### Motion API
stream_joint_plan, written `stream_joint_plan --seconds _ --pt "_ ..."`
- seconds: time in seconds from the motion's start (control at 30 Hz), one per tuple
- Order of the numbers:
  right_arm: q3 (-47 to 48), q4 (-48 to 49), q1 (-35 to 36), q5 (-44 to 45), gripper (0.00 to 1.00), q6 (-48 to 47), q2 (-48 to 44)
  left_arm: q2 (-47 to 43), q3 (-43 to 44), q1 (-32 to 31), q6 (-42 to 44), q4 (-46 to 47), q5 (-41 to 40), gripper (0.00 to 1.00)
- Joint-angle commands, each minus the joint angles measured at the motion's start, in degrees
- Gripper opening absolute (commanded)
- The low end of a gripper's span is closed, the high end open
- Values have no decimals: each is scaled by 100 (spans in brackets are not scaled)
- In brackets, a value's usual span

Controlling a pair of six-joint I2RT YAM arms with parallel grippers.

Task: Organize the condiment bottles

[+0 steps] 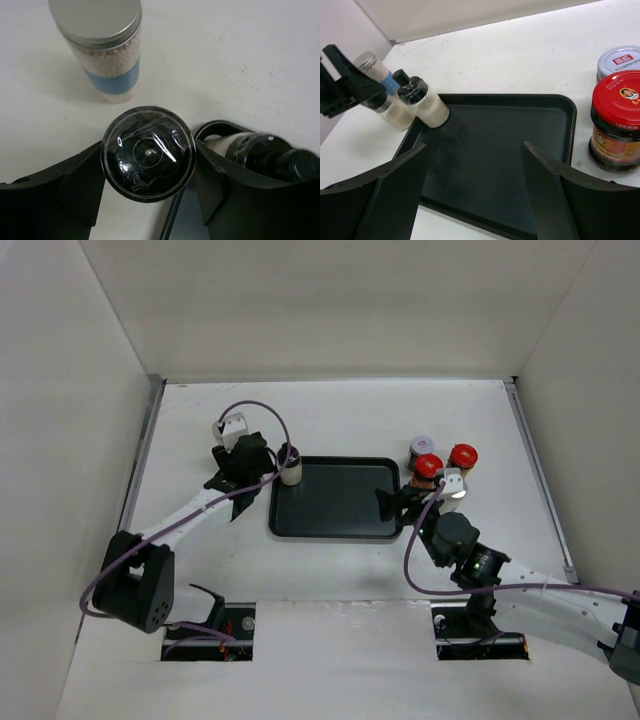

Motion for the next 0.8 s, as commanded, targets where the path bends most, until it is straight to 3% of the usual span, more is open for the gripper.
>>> stream_joint_plan --seconds 0.0,0.2,0.37,0.47,0.57,0.77 --pt "5 250 -25 -31 81 52 -46 -861 -172 -188 28 12 -370 38" --pt "-21 267 -25 -40 81 61 -99 -2284 -279 -523 71 -1236 -792 37" --pt "-21 267 -25 -31 81 61 -134 -2778 -6 -1128 -86 -1905 -581 37" --pt "-47 258 -51 -4 81 70 -186 -2429 283 -1725 -262 -1792 -519 36" --pt "-56 241 -69 13 81 88 -195 -1928 442 -2262 -228 -1100 -563 36" --pt "-91 241 -122 127 81 97 -213 -759 978 -2421 -131 -211 -212 36"
